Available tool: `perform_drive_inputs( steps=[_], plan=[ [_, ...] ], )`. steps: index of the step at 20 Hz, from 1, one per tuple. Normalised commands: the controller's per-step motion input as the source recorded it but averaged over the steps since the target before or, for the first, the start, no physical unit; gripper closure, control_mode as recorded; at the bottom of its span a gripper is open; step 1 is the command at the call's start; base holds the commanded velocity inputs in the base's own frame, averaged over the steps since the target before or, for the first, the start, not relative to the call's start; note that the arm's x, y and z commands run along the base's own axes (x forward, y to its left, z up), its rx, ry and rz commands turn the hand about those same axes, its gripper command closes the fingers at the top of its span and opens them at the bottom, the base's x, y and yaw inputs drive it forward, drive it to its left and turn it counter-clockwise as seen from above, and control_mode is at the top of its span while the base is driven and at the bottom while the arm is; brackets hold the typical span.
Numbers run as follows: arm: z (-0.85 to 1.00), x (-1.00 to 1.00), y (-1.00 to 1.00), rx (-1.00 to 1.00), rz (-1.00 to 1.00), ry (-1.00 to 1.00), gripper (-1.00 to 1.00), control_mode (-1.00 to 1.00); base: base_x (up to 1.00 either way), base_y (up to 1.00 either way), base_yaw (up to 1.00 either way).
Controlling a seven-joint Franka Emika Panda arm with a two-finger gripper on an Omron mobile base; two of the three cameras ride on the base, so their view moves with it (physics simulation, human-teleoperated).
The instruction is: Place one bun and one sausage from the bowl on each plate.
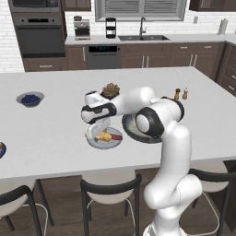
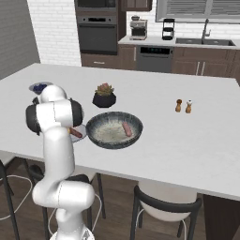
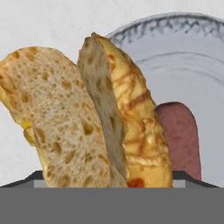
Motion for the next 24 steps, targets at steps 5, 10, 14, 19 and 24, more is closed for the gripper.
perform_drive_inputs(
  steps=[5,10,14,19,24],
  plan=[
    [0.07,0.0,-0.03,0.0,0.0,-0.03,-1.0,-1.0,0.0,0.0,0.0],
    [0.04,0.0,-0.13,0.0,0.0,-0.12,-1.0,-1.0,0.0,0.0,0.0],
    [0.47,-0.14,-0.44,0.04,-0.05,-0.24,-1.0,-1.0,0.0,0.0,0.0],
    [0.72,-0.63,-0.98,0.1,-0.16,-0.31,-1.0,-1.0,0.0,0.0,0.0],
    [0.7,-0.36,-1.0,0.1,-0.25,-0.24,-1.0,-1.0,0.0,0.0,0.0]
  ],
)
